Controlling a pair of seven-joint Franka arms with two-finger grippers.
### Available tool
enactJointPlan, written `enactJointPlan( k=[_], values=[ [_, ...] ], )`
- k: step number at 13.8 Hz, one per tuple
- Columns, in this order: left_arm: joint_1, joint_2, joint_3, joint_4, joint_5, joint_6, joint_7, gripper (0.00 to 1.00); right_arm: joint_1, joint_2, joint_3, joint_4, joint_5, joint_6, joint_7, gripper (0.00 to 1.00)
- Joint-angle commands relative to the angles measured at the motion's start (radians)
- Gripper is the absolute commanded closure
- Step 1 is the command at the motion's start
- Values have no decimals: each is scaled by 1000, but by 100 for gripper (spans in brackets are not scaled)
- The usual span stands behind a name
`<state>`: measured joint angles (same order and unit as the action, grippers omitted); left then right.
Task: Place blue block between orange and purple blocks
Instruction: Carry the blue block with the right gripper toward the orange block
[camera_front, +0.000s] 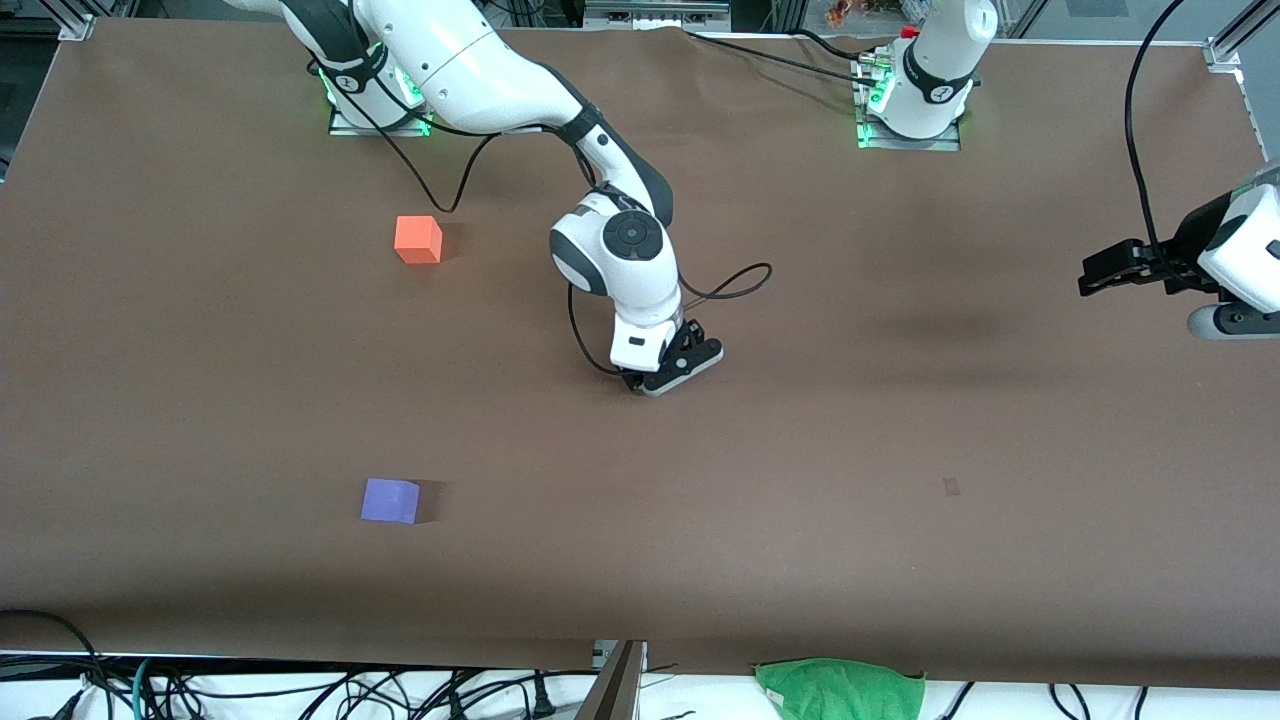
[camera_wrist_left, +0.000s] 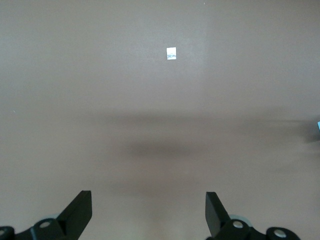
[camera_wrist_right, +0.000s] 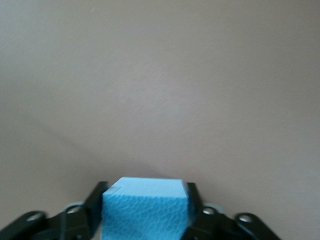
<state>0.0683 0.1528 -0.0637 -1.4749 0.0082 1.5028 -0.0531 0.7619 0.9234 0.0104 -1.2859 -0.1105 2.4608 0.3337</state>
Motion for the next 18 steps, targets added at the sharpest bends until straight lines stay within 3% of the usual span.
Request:
enactJointPlan(
  k=[1, 3, 5, 9, 11, 14, 18],
  values=[
    [4, 4, 5, 15, -16, -16, 21, 0, -79, -61, 8, 2, 23, -95, -7, 92],
    [4, 4, 5, 15, -17, -16, 21, 0, -149, -139, 8, -42, 38, -172, -10, 93],
    [4, 4, 5, 15, -16, -16, 21, 0, -223, -245, 8, -169, 43, -187, -45, 92],
    [4, 4, 5, 15, -16, -16, 21, 0, -406, -493, 6, -536, 45, -166, -153, 92],
    [4, 4, 5, 15, -16, -16, 21, 0, -446, -593, -1, -724, 52, -67, -153, 92],
    [4, 4, 5, 15, -17, -16, 21, 0, -452, -614, -69, -894, 54, 153, -134, 92],
    [5, 4, 5, 15, -16, -16, 21, 0, -454, -563, -70, -900, 71, 170, -16, 92]
  ],
)
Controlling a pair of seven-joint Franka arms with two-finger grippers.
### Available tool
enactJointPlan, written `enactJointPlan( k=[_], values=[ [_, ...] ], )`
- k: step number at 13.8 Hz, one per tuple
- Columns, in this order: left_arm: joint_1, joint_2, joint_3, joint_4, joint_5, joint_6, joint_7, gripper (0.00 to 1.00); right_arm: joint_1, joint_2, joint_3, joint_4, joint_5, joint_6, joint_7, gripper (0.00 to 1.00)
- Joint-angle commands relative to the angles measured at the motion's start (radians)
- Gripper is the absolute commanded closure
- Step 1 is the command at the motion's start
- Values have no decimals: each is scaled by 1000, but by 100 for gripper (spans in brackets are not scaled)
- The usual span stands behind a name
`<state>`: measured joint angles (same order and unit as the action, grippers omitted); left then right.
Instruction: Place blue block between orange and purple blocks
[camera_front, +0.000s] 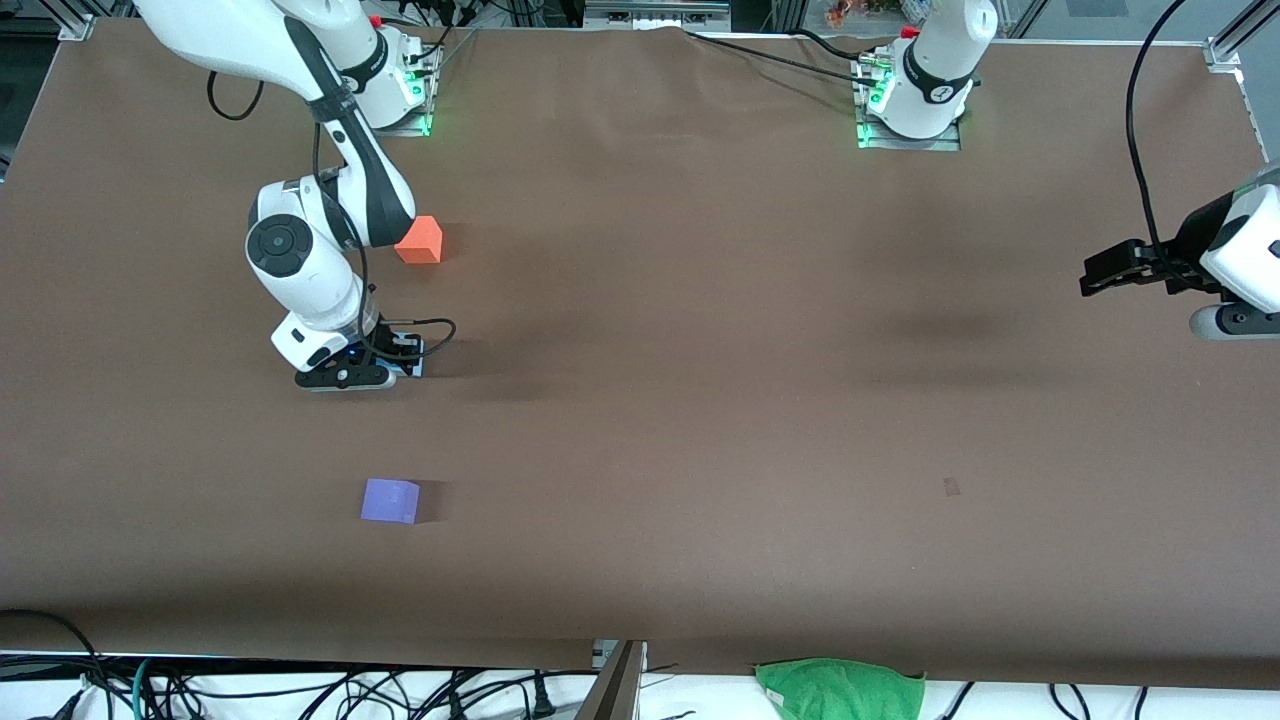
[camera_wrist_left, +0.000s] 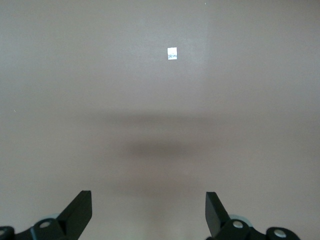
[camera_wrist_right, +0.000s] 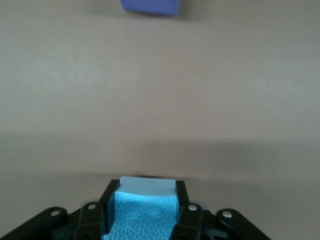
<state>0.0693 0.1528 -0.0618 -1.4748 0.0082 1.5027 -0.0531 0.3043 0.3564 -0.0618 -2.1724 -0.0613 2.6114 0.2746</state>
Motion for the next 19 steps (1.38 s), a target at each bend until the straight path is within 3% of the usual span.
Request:
enactJointPlan(
  k=[1, 4, 6, 7, 8, 12, 15, 19],
  values=[
    [3, 4, 4, 14, -17, -16, 21, 0, 4, 12, 2, -12, 21, 19, 57, 92],
    [4, 4, 4, 14, -17, -16, 21, 0, 4, 29, 2, -12, 21, 50, 58, 89],
    [4, 4, 4, 14, -17, -16, 21, 0, 4, 50, 2, -9, 21, 73, 58, 77],
    [4, 4, 4, 14, -17, -16, 21, 0, 4, 56, 2, -6, 21, 81, 58, 48],
    [4, 4, 4, 14, -17, -16, 21, 0, 4, 53, 2, -6, 20, 84, 58, 0],
    [4, 4, 4, 14, -17, -16, 19, 0, 6, 1, 2, 11, 20, 67, 41, 0],
    [3, 4, 4, 14, -17, -16, 19, 0, 6, -59, 0, 71, 20, -20, 37, 0],
    [4, 4, 4, 14, -17, -16, 21, 0, 6, -85, 5, 369, 21, -493, 44, 0]
  ],
)
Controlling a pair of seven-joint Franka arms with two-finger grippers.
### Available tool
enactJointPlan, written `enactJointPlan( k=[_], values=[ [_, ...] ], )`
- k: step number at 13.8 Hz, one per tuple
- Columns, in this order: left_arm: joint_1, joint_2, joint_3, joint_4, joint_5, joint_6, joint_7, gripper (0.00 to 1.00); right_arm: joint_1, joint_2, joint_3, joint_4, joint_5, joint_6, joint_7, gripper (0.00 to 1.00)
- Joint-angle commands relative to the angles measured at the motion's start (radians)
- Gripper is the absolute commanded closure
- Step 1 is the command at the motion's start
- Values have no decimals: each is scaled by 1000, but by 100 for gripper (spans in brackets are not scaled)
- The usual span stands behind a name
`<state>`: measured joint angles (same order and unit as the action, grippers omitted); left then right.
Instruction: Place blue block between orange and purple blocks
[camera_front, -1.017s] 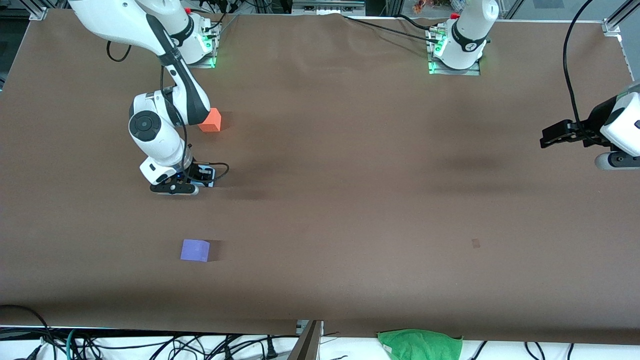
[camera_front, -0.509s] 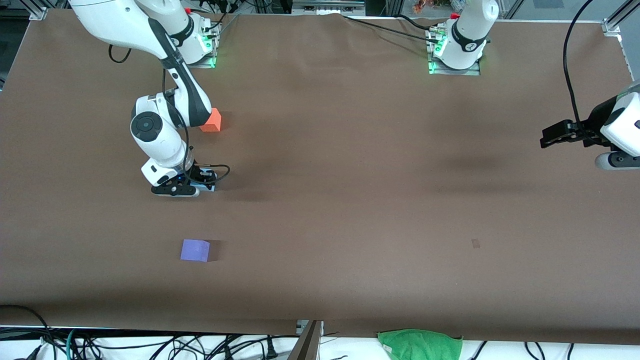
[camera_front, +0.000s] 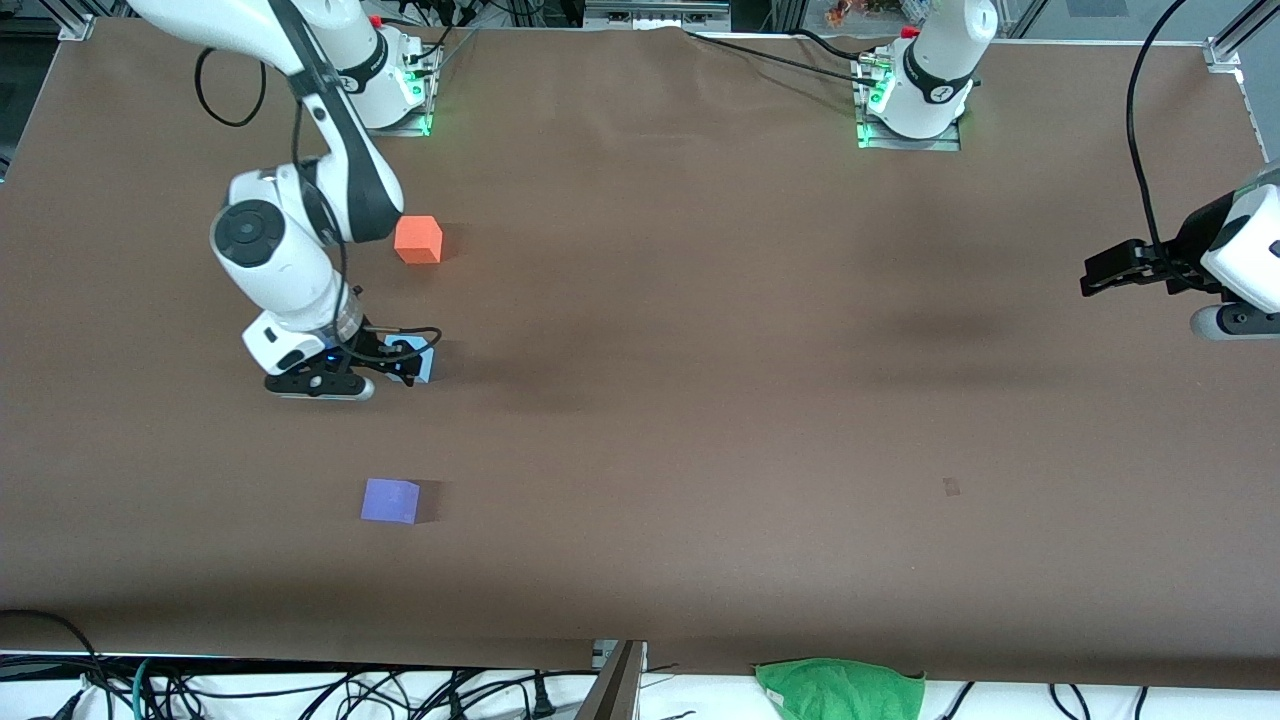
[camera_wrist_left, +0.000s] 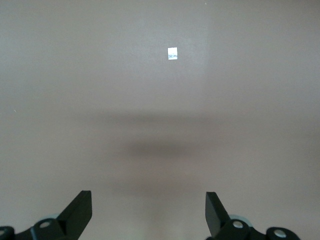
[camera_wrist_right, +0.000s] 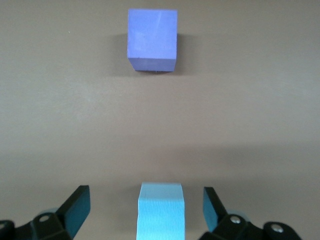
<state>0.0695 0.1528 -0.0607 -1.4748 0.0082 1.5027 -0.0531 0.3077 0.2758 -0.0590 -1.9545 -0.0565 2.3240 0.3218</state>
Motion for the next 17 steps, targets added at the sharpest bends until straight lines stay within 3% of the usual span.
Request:
enactJointPlan(
  k=[1, 3, 7, 9, 17],
  values=[
    [4, 4, 2, 14, -17, -16, 21, 0, 2, -6, -1, 222, 17, -309, -4, 0],
    [4, 4, 2, 14, -17, -16, 21, 0, 1, -53, -5, 299, 24, -447, -13, 0],
    [3, 4, 2, 14, -17, -16, 21, 0, -12, -220, -48, 295, 47, -633, -108, 0],
    [3, 4, 2, 14, -17, -16, 21, 0, -97, -257, -42, 295, 85, -698, -180, 0],
    [3, 4, 2, 14, -17, -16, 21, 0, -113, -273, -47, 325, 78, -738, -216, 0]
  ],
)
